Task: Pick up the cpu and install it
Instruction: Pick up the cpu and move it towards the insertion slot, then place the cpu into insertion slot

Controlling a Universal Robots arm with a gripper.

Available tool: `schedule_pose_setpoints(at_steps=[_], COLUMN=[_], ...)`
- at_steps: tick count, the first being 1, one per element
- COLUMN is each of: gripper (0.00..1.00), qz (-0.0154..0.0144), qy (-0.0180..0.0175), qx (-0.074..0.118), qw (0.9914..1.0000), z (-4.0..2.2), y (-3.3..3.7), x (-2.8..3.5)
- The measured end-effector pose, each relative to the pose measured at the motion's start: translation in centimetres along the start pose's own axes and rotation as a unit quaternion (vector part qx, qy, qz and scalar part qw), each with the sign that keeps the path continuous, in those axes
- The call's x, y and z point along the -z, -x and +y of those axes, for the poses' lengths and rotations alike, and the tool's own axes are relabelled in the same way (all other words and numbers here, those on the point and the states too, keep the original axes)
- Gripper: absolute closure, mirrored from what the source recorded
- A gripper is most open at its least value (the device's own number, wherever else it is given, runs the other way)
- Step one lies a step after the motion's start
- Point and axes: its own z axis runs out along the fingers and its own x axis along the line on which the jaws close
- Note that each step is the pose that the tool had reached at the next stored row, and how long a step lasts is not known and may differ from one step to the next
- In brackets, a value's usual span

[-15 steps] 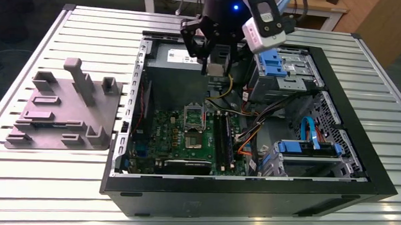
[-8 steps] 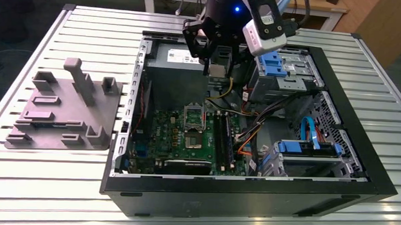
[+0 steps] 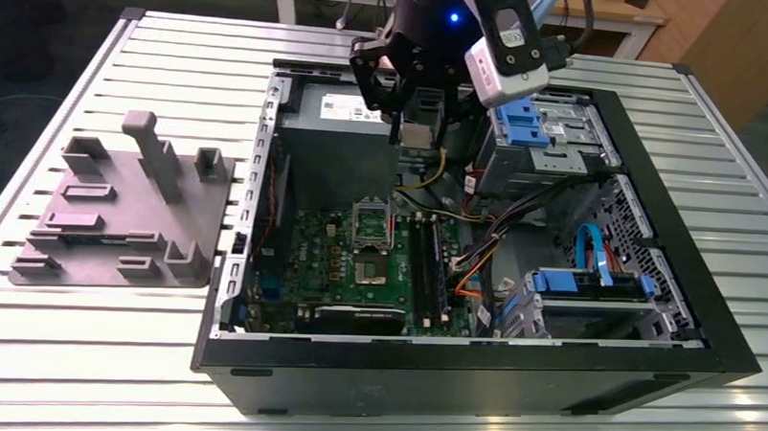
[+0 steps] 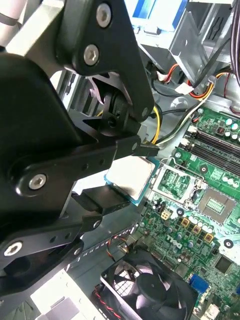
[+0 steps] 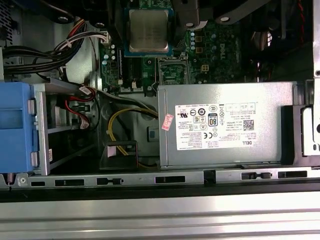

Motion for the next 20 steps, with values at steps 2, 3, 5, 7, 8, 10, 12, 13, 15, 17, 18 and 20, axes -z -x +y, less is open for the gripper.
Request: schedule_pose_setpoints(at_steps=[2,3,5,7,8,10,12,13,15,17,18,20], gripper=[0.53,0.53,0.53,0.53,0.53,0.53,0.53,0.53,0.53,0.53,0.53,0.53], qz=[0.0,0.0,0.0,0.0,0.0,0.0,0.0,0.0001,0.0,0.0,0.0,-0.0001], qy=[0.0,0.0,0.0,0.0,0.0,0.0,-0.0003,-0.0004,-0.0003,-0.0003,-0.0003,-0.0002], qx=[0.0,0.0,0.0,0.0,0.0,0.0,0.0,0.0,0.0,0.0,0.0,0.0], qw=[1.0,1.0,1.0,1.0,1.0,1.0,1.0,1.0,1.0,1.0,1.0,1.0], z=[0.0,0.0,0.0,0.0,-0.02,-0.12,-0.3,-0.46,-0.88,-1.23,-1.44,-1.7], y=[0.0,0.0,0.0,0.0,-0.01,-0.23,-0.48,-0.51,-0.53,-0.51,-0.5,-0.48], x=[0.0,0.0,0.0,0.0,-0.03,-0.17,-0.45,-0.62,-0.98,-1.32,-1.49,-1.86])
